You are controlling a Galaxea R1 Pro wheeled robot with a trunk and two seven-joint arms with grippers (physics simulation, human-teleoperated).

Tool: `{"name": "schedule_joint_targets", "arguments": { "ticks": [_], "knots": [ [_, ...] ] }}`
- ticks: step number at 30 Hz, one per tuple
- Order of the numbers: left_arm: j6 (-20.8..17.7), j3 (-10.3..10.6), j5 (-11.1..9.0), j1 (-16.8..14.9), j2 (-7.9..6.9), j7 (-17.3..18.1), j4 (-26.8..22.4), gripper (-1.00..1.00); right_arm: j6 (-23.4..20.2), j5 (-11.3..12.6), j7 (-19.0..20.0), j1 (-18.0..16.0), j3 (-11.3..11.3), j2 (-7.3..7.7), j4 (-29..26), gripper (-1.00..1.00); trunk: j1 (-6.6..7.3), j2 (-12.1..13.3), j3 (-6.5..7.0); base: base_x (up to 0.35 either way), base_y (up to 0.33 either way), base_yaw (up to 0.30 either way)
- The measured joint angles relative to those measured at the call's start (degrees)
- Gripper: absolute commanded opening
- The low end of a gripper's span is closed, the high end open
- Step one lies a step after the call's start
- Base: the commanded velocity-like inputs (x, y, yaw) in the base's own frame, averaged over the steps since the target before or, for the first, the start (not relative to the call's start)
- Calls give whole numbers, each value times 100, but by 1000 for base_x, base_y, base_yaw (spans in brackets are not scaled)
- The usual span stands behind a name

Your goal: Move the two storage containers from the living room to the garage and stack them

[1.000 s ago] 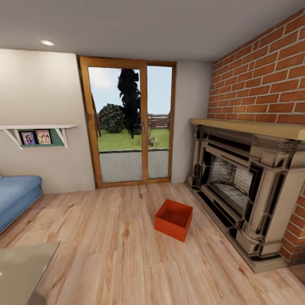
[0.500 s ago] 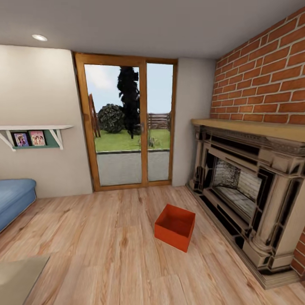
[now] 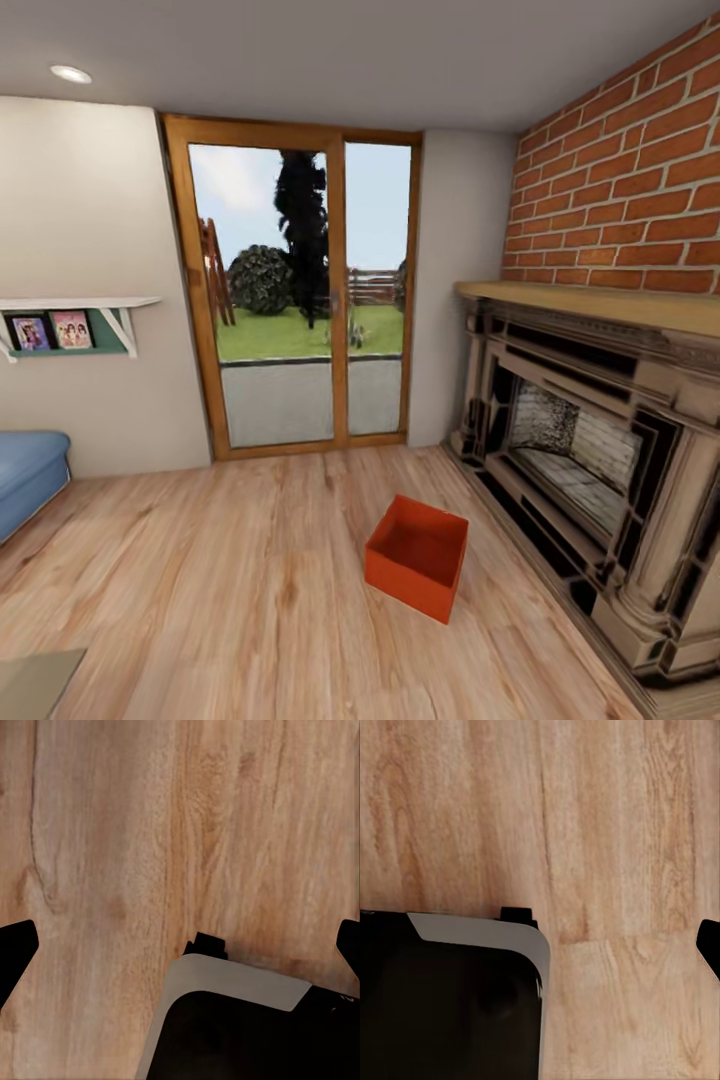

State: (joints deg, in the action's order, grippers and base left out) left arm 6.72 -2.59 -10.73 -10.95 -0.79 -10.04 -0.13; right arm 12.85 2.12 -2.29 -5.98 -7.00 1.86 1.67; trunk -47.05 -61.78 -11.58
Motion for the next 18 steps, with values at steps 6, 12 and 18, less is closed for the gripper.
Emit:
{"name": "schedule_joint_targets", "arguments": {
  "ticks": [6, 12, 18],
  "knots": [
    [5, 0, 6, -1, 0, -1, 1, 100, 0, -10, 1, 1, -3, 0, 0, 100, 0, 0, 0, 326, 109, -213],
    [6, 0, 7, -1, 0, -2, 2, 100, -4, -12, 1, 1, -4, 0, 0, 100, 0, 0, 0, 326, 135, -244],
    [9, 0, 3, -1, 5, -6, 2, 100, 3, -13, 1, 1, -8, 0, 0, 100, 0, 0, 0, 326, 142, -247]
  ]
}}
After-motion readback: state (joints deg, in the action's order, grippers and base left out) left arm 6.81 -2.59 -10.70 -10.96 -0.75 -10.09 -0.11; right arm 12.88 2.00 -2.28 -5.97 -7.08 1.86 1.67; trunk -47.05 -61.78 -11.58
